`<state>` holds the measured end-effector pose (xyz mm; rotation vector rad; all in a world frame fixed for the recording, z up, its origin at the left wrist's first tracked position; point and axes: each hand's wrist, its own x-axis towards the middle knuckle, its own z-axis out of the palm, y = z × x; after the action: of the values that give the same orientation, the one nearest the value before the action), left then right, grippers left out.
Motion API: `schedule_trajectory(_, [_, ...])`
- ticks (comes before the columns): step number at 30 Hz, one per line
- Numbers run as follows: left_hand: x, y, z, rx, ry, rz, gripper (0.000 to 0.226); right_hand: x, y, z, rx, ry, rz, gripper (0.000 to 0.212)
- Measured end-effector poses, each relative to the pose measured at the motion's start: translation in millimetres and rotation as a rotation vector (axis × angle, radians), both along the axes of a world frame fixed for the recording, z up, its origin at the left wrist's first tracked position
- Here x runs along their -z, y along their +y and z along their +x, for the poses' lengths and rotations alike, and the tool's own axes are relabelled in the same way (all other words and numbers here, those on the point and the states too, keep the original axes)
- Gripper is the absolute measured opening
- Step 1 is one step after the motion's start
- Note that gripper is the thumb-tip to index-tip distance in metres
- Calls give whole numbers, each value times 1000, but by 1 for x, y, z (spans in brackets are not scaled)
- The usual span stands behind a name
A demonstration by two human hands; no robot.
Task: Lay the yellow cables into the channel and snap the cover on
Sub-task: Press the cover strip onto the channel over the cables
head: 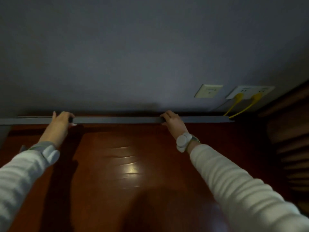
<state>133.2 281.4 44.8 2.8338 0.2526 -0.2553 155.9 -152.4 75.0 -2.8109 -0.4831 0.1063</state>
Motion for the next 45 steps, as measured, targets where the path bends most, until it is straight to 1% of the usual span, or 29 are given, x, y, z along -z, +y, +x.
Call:
schedule_trajectory(1, [3, -2, 1, -5, -17, -7, 36, 5, -2, 5, -6, 14, -12, 33])
schedule_trajectory(2, [6, -5, 1, 5, -72, -22, 34, 10, -4, 9, -12, 34, -22, 33])
schedule_trajectory(6, [11, -10, 8, 91, -187, 53, 28, 24, -8, 22, -19, 87, -19, 34])
schedule_trajectory(12, [27, 0, 19, 113, -163, 80, 28, 33, -6, 28, -48, 67, -12, 34])
schedule_trajectory(16, [35, 22, 19, 96, -147, 73, 28, 36, 4, 29, -97, 22, 12, 34])
schedule_trajectory(19, [37, 28, 19, 80, -147, 69, 28, 38, 11, 34, -90, 35, 15, 35])
schedule_trajectory(23, [36, 18, 21, 87, -142, 27, 30, 45, 8, 37, -84, 86, -17, 36])
schedule_trajectory(31, [29, -12, 19, 86, -153, 3, 32, 48, -7, 37, -20, 79, -7, 36])
schedule_trajectory(38, [23, -18, 21, 101, -162, 70, 33, 51, -15, 38, -32, 11, -1, 35])
schedule_trajectory(45, [25, -21, 22, 163, -148, 104, 34, 56, -25, 38, 13, 49, 9, 35])
